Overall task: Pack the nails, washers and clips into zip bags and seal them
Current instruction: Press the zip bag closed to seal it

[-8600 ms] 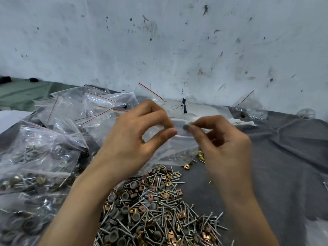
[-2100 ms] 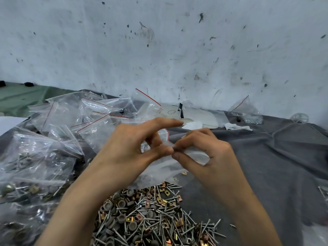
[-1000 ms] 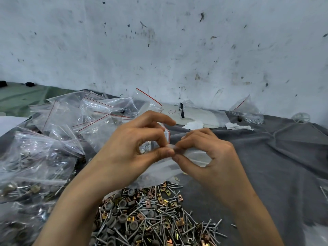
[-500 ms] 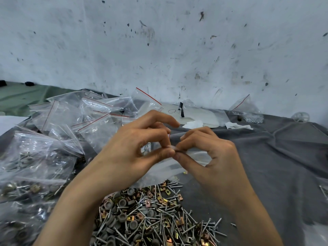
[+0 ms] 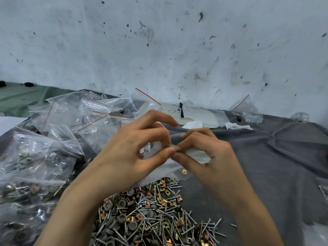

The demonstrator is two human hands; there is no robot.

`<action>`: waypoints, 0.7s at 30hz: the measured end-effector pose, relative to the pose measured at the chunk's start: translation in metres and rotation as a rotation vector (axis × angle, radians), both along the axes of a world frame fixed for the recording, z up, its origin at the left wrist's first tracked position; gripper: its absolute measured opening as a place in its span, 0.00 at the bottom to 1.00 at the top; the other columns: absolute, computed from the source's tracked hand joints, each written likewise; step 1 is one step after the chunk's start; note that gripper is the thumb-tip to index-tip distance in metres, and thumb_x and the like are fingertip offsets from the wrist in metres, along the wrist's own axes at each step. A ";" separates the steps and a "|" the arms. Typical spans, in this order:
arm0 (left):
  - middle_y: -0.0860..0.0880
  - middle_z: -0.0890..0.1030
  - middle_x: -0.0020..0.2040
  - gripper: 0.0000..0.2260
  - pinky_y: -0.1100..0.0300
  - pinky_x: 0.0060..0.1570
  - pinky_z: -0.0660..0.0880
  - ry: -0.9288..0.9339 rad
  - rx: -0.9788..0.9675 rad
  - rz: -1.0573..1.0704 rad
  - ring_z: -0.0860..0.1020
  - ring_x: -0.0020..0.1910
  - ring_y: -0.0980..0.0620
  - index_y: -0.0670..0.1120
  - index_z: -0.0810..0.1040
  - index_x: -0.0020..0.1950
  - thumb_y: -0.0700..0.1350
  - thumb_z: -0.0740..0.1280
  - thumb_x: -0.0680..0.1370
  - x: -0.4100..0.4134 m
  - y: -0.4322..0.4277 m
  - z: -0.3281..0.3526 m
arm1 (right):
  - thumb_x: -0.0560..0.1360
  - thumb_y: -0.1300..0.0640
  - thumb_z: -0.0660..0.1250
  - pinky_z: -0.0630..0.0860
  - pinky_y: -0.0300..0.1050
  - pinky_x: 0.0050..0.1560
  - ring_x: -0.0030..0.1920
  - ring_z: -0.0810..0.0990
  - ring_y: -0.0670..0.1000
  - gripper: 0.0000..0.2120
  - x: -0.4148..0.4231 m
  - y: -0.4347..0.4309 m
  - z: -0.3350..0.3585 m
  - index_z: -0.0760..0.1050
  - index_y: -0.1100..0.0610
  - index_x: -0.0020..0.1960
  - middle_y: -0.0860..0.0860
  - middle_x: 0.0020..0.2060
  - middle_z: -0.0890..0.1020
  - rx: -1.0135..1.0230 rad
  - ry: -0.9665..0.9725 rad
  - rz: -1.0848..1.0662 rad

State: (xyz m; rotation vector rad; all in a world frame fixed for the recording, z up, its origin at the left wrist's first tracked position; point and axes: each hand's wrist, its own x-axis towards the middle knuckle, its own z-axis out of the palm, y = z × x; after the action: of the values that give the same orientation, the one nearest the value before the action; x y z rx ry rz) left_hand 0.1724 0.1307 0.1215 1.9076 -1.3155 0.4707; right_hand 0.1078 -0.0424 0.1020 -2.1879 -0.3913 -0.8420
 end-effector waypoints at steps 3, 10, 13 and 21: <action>0.57 0.76 0.59 0.09 0.62 0.52 0.72 -0.008 -0.028 0.004 0.77 0.53 0.60 0.46 0.77 0.40 0.51 0.64 0.76 0.000 0.001 0.000 | 0.68 0.50 0.71 0.70 0.34 0.52 0.53 0.75 0.43 0.02 -0.003 -0.009 0.002 0.79 0.46 0.40 0.39 0.43 0.80 -0.026 0.044 -0.022; 0.61 0.74 0.61 0.08 0.60 0.54 0.72 0.076 0.018 -0.004 0.77 0.55 0.60 0.50 0.76 0.39 0.54 0.65 0.73 0.000 -0.004 -0.003 | 0.71 0.52 0.69 0.70 0.40 0.52 0.52 0.73 0.43 0.02 -0.002 -0.001 0.001 0.77 0.46 0.41 0.36 0.40 0.77 -0.135 -0.033 -0.014; 0.61 0.75 0.60 0.09 0.64 0.53 0.72 0.066 0.007 -0.025 0.78 0.54 0.59 0.48 0.78 0.38 0.52 0.66 0.73 0.002 -0.001 -0.003 | 0.70 0.48 0.70 0.70 0.44 0.55 0.55 0.74 0.43 0.02 -0.004 -0.006 0.002 0.78 0.44 0.43 0.34 0.41 0.78 -0.135 0.011 -0.030; 0.63 0.76 0.59 0.08 0.71 0.54 0.68 0.059 0.027 0.016 0.76 0.53 0.67 0.50 0.77 0.38 0.54 0.67 0.72 0.003 -0.003 -0.004 | 0.72 0.52 0.67 0.67 0.36 0.50 0.51 0.72 0.43 0.07 -0.005 -0.009 0.002 0.70 0.44 0.40 0.37 0.39 0.75 -0.177 0.033 -0.042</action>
State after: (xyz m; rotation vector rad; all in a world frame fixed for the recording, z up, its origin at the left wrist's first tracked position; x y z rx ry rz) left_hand 0.1754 0.1273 0.1180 1.9411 -1.2753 0.4032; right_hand 0.1026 -0.0517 0.1041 -2.3780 -0.4186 -0.8193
